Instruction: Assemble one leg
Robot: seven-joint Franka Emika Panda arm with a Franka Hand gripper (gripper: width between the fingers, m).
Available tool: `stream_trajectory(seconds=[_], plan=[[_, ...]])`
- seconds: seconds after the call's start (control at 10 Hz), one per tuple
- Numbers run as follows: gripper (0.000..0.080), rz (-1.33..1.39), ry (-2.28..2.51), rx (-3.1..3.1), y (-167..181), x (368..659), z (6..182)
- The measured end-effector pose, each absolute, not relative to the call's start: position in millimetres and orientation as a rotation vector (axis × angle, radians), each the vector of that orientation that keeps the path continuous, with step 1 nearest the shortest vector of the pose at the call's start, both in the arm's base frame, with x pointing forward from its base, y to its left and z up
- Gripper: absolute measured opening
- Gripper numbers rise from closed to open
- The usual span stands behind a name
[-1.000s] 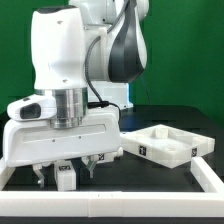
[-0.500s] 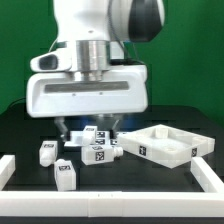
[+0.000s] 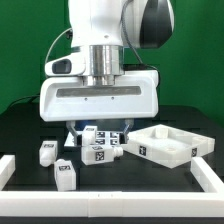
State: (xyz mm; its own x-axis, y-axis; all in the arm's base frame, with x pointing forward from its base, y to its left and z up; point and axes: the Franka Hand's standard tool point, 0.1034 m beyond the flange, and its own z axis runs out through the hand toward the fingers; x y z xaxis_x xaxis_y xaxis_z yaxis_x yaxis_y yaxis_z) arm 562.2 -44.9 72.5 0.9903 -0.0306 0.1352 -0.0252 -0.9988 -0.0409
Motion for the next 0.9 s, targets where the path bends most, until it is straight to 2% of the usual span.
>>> stream_trajectory(seconds=[0.3,0.8,0.9], plan=[[0.0649,-0.126,0.398,-3.061,-49,512,83.0],[0.0649,-0.113,0.444,-3.046,-52,507,78.9],[0.0649,-0.051,0.639,-2.996,-58,491,68.9]])
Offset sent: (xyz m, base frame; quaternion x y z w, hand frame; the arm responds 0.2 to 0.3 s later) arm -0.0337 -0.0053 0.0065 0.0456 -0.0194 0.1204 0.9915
